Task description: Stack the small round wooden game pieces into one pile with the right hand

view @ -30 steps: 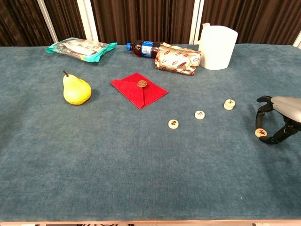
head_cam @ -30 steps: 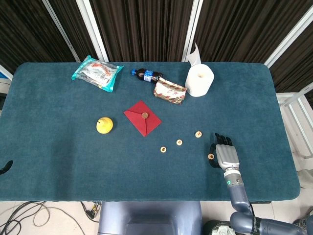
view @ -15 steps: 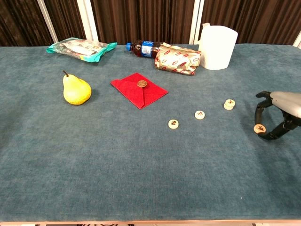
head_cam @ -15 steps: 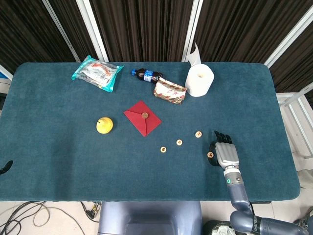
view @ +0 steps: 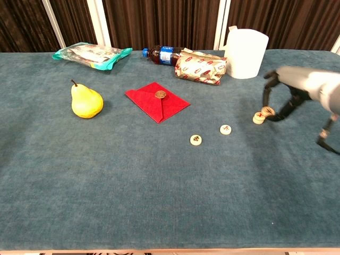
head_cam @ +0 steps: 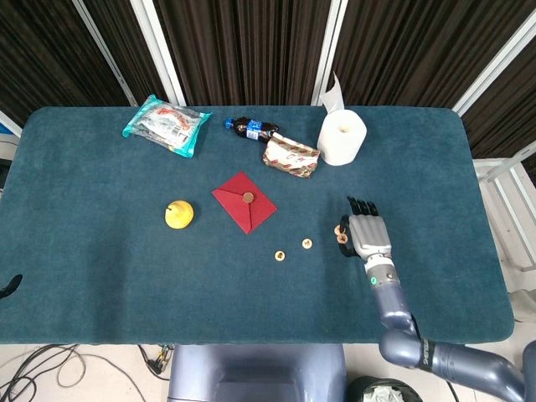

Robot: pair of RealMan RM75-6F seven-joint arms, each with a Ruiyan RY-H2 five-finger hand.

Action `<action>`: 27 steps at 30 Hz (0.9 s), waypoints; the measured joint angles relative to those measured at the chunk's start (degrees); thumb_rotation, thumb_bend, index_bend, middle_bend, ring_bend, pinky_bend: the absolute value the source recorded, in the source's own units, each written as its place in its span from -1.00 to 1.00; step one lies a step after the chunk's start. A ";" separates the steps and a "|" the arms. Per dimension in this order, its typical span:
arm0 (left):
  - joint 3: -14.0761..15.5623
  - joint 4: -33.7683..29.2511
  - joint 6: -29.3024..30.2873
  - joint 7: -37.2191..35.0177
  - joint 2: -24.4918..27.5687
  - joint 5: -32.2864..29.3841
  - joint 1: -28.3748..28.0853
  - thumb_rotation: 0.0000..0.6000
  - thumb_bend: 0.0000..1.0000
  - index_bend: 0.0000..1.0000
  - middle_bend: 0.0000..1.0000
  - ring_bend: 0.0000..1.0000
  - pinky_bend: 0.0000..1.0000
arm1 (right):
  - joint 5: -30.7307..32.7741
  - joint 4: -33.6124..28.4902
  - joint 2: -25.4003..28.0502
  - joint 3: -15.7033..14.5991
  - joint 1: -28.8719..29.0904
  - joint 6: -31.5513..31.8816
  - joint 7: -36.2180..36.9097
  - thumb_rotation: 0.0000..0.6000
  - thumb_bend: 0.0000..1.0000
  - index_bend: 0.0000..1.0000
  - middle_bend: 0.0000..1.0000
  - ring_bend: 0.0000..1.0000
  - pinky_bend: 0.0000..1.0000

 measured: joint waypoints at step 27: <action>0.26 -0.19 0.27 0.19 -0.04 0.70 0.06 1.00 -0.67 -0.78 -1.00 -1.00 -1.00 | 17.74 11.24 -5.47 2.01 10.41 -3.07 -7.12 1.00 -0.22 0.08 -1.00 -1.00 -1.00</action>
